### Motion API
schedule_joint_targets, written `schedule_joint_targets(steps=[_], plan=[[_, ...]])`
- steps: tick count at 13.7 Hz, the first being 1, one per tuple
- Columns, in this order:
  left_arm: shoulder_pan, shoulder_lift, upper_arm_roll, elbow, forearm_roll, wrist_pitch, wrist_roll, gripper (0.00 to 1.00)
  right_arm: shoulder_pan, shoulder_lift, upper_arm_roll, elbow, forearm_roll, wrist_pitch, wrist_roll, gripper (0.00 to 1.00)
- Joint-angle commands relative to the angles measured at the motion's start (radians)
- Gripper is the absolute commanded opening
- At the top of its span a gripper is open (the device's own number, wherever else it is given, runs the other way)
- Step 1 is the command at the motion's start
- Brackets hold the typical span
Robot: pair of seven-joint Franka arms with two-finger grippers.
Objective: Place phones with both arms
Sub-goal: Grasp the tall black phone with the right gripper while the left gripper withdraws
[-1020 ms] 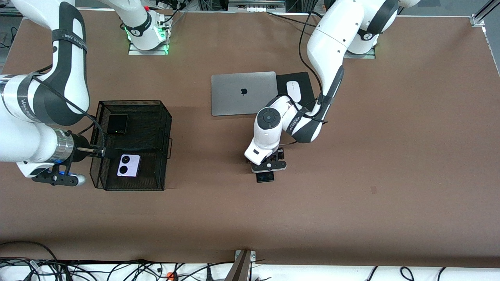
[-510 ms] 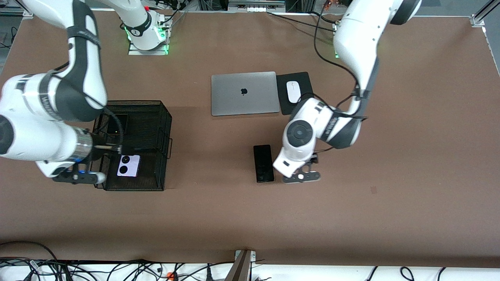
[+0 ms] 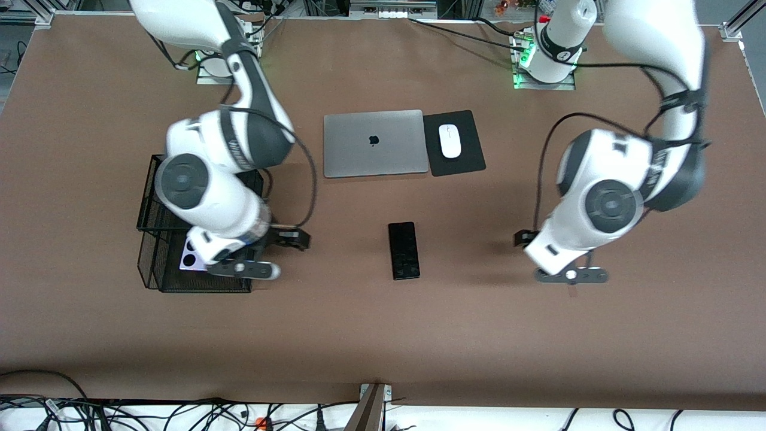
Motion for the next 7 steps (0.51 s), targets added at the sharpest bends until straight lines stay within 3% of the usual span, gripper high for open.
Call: schedule_joint_targets(steps=[1, 7], plan=[[0.068, -0.131, -0.016, -0.075, 0.021, -0.052, 0.095, 1.0, 0.034, 0.065, 0.068, 0.03, -0.003, 0.11, 0.086, 1.0], [0.183, -0.276, -0.022, -0.142, 0.012, -0.071, 0.218, 1.0, 0.206, 0.275, 0.064, 0.096, -0.127, 0.296, 0.21, 1.0]])
